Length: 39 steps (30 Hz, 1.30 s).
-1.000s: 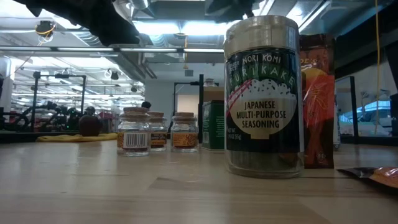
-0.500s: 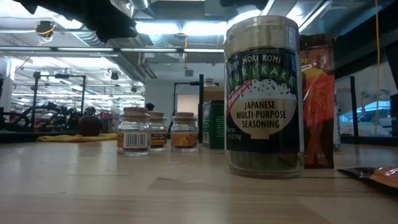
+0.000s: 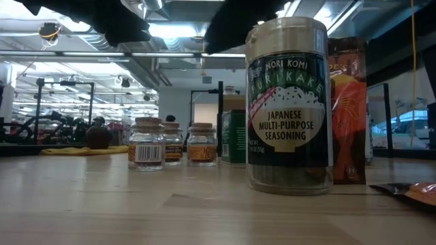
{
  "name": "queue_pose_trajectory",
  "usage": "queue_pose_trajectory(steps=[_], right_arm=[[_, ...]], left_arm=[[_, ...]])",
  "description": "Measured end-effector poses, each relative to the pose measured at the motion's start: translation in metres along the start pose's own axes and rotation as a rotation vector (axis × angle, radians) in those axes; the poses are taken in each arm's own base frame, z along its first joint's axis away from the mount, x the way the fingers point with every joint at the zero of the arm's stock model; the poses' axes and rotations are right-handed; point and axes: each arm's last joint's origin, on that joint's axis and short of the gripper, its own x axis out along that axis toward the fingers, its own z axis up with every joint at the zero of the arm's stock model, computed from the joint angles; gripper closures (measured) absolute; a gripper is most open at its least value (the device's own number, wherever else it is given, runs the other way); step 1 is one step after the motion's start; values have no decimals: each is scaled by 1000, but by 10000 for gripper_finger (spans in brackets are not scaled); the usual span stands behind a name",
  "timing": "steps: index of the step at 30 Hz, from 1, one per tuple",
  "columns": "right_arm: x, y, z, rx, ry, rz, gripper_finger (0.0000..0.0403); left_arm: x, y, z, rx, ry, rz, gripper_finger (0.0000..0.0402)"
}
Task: Shelf spices
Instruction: Put the top right brown seasoning bottle on the shelf and align it with the other brown seasoning bottle
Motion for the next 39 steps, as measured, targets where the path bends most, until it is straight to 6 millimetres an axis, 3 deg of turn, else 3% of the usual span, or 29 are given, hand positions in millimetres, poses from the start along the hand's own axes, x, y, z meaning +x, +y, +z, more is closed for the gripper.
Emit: queue_pose_trajectory(steps=[5,11,18,26,33,39], right_arm=[[33,-18,5,23,81,19,132],[65,-34,-14,43,205,10,132],[87,-43,-32,63,281,30,132],[92,-40,-36,72,297,51,139],[92,-41,-36,56,295,32,226],[93,-42,-35,52,285,3,232]], left_arm=[[0,0,-3,13,31,-1,183],[0,0,-4,13,40,-1,183],[0,0,-4,12,40,-1,183],[0,0,-4,10,41,-1,183],[0,0,-4,13,41,-1,183],[0,0,-4,10,41,-1,183]])
